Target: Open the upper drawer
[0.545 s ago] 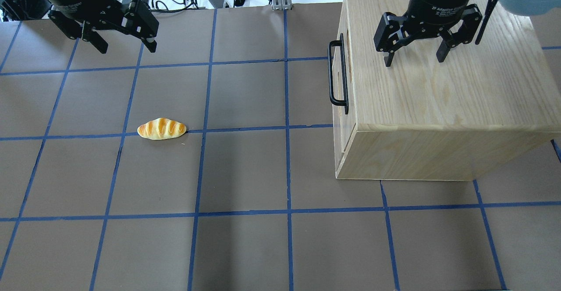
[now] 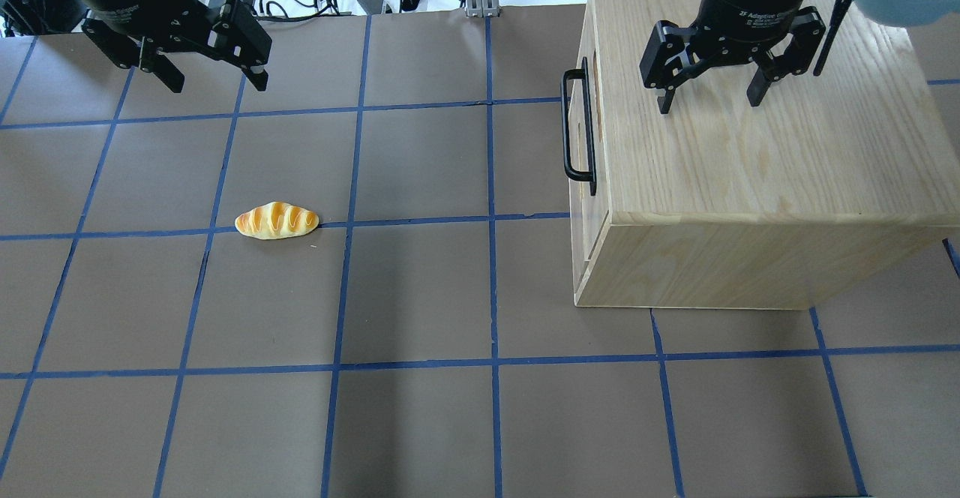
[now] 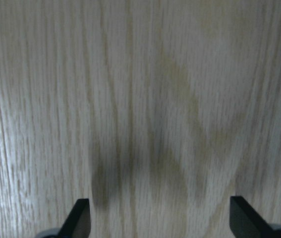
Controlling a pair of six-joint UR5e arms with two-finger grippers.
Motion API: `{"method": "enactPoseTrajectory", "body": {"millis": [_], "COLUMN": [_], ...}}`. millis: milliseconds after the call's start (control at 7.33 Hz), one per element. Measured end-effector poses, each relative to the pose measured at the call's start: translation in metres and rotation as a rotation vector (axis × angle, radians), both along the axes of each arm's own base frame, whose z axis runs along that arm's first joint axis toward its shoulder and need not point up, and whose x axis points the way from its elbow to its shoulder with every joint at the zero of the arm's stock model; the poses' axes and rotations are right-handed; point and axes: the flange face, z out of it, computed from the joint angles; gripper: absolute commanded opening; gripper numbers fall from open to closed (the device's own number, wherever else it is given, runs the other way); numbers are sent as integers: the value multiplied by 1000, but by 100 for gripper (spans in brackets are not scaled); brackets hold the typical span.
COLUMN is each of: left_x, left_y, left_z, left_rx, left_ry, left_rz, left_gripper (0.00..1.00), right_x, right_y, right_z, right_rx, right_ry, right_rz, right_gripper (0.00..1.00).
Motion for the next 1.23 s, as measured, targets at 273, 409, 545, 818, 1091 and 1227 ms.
{"method": "enactPoseTrajectory", "body": {"millis": [273,409,545,818,1091,1227], "left_x": [1,1,1,-6,-36,-55], "left_y": [0,-2,-7,-16,-23,-31], "left_z": [-3,-4,-8,-14,-20,-29], "left_rx": [-1,1,3,-9,-36,-56], "left_ry": [5,4,6,14,23,43], "left_rz": [3,9,23,37,53,68], "left_gripper": [100,100,100,100,100,100], "right_x": [0,0,0,0,0,0], "right_y": [0,0,0,0,0,0], "right_z": [0,0,0,0,0,0], "right_rx": [0,0,0,0,1,0], "right_ry": [0,0,0,0,0,0], "right_rz": [0,0,1,1,0,0], "right_gripper": [100,100,100,100,100,100]}}
